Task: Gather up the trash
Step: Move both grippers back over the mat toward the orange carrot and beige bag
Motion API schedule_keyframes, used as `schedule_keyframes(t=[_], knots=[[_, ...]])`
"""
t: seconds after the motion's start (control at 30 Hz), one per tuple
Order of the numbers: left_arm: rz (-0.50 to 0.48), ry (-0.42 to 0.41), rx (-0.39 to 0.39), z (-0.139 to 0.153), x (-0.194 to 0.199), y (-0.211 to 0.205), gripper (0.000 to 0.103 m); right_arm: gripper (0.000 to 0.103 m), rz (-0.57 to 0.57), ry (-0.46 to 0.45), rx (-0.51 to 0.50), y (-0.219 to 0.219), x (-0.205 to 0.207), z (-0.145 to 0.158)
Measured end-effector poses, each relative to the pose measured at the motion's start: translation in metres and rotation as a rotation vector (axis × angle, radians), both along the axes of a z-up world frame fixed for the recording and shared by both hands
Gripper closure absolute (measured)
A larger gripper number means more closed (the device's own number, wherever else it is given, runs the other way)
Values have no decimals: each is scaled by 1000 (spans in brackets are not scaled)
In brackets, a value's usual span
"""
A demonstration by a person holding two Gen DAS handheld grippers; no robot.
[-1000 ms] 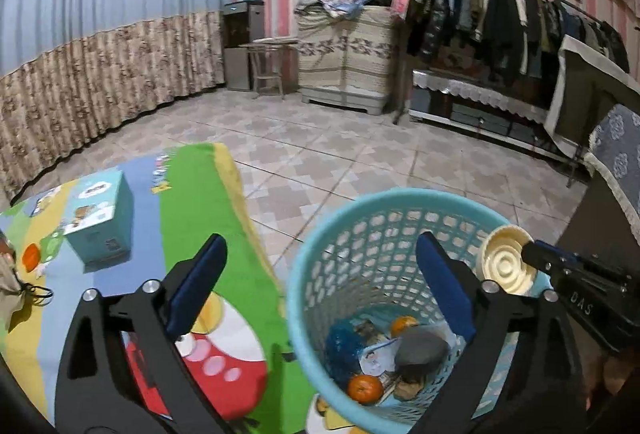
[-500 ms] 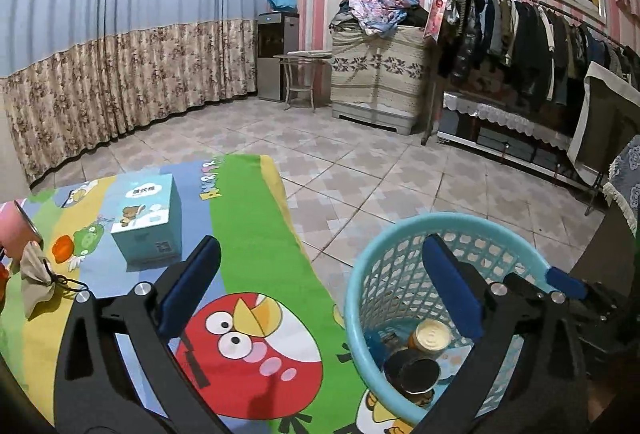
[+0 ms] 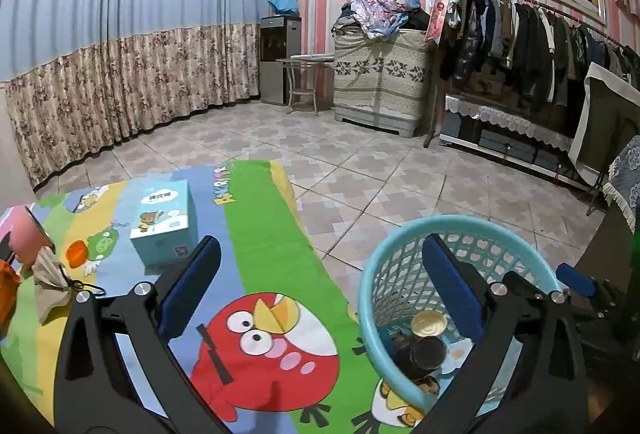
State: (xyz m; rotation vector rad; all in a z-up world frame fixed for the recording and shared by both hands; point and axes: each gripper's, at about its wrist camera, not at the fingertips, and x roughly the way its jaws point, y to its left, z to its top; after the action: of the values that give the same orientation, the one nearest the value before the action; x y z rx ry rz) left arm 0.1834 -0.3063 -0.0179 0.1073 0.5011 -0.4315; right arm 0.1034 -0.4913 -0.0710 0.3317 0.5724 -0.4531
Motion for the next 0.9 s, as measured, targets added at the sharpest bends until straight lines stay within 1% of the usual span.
schedule_keyframes(t=[0.1,0.23,0.3,0.47,0.57,0.67,0.8,0.9], knots=[[5,-12,2,4,-4,5,6,9,13,-17,10,6,-1,4],[15,-14,-25,13,-8,23,6,9,28,-23,-12,16,0,8],[34,-14,-37,18,-10,34,6,9,40,-24,-22,22,2,11],[80,-16,-28,30,-14,62,6,9,67,-29,-47,40,4,16],[94,-20,-25,34,-19,85,6,9,85,-27,-61,52,8,18],[129,-37,4,36,-21,109,6,8,101,-25,-74,65,11,21],[165,-15,11,33,-20,152,6,7,125,-21,-91,85,14,23],[201,-18,28,30,-22,180,6,7,150,-16,-108,102,17,24]])
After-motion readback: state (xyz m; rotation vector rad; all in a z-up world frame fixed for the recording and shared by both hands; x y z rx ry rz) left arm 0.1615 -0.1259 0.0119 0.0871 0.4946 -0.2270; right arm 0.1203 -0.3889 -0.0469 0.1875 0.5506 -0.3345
